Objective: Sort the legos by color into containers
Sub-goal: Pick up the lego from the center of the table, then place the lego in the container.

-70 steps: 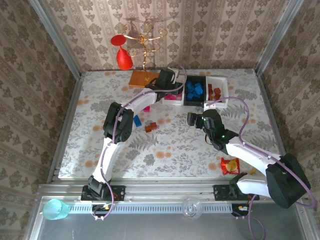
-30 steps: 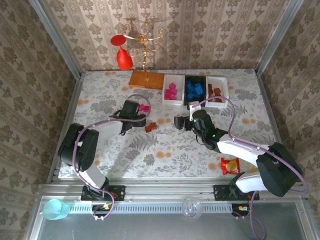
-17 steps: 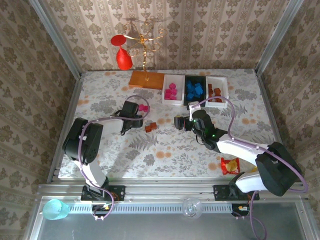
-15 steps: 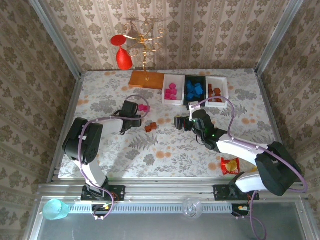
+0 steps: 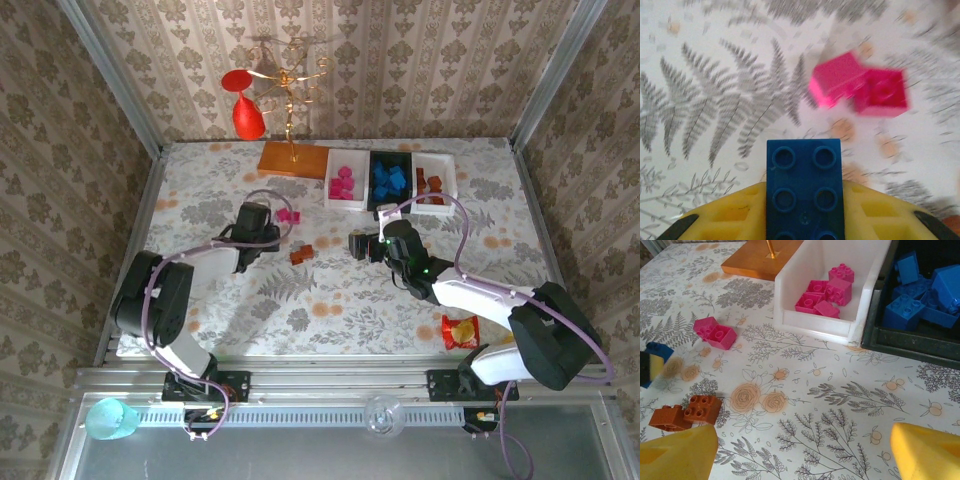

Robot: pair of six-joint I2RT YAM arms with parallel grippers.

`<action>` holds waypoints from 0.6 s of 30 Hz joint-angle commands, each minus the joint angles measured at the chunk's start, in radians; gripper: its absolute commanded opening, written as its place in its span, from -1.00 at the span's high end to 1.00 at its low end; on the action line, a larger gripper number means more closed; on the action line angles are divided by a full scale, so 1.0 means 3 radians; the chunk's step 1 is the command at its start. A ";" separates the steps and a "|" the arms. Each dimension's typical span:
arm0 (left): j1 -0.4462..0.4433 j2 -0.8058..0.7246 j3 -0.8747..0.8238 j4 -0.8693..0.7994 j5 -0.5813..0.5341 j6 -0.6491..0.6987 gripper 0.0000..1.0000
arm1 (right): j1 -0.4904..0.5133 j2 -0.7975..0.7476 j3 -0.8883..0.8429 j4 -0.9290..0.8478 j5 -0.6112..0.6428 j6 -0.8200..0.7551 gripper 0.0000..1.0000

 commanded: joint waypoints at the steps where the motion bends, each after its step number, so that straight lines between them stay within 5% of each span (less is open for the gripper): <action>1: -0.0185 -0.0111 0.0162 0.0199 0.0127 -0.0033 0.35 | 0.0016 -0.0025 0.0032 -0.0015 0.0247 0.0086 -0.81; 18: -0.1027 0.1121 0.2086 -0.0065 0.0249 0.0550 0.36 | -0.0194 -0.0744 -0.0340 -0.0220 0.0718 0.0205 -0.90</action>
